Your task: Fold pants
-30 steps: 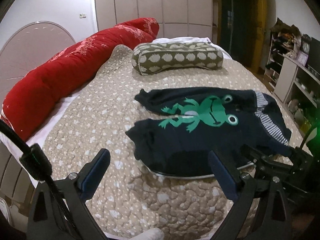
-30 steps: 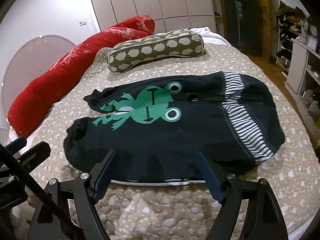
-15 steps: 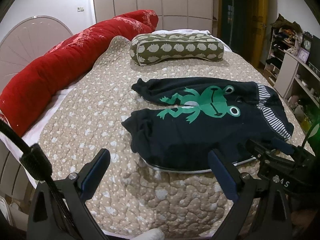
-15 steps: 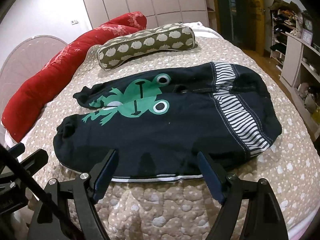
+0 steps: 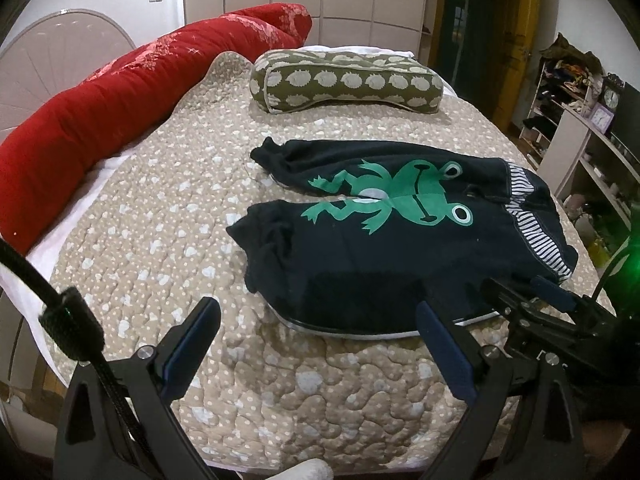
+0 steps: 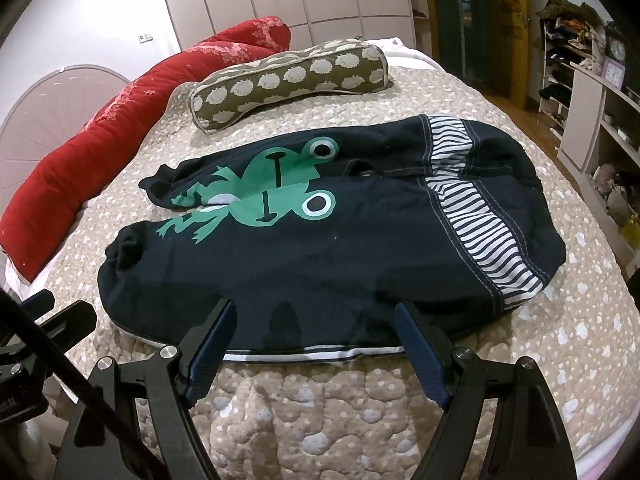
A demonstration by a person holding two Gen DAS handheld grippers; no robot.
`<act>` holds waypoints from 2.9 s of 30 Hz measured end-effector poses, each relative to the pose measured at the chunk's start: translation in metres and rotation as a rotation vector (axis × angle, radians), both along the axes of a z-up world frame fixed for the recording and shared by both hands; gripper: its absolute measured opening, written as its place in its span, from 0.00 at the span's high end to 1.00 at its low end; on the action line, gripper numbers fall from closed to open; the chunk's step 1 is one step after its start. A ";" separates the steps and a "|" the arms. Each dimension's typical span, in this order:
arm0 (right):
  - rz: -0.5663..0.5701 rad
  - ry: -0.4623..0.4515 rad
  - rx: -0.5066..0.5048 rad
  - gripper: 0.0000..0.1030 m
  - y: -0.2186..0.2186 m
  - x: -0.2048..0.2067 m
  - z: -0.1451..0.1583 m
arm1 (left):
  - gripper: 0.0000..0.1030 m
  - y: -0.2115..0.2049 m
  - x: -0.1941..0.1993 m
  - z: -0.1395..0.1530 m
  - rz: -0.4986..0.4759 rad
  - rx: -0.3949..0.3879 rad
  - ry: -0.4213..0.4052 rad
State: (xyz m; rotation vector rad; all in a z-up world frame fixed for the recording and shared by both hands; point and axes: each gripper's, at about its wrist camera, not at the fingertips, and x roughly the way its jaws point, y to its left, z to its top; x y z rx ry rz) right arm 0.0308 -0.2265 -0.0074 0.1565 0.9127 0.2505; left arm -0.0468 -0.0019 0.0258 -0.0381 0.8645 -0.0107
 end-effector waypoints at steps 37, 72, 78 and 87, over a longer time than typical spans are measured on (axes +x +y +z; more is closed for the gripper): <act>-0.028 0.063 -0.022 0.18 -0.009 0.004 -0.017 | 0.05 -0.001 0.006 -0.006 -0.007 -0.027 0.037; -0.096 0.101 -0.107 0.01 -0.060 -0.017 -0.037 | 0.05 -0.023 0.020 -0.015 -0.075 -0.077 0.067; -0.123 0.090 -0.114 0.01 -0.058 -0.018 -0.040 | 0.05 -0.014 0.024 -0.017 -0.049 -0.092 0.075; -0.120 0.072 -0.140 0.01 -0.053 -0.017 -0.042 | 0.05 -0.009 0.028 -0.022 -0.032 -0.084 0.086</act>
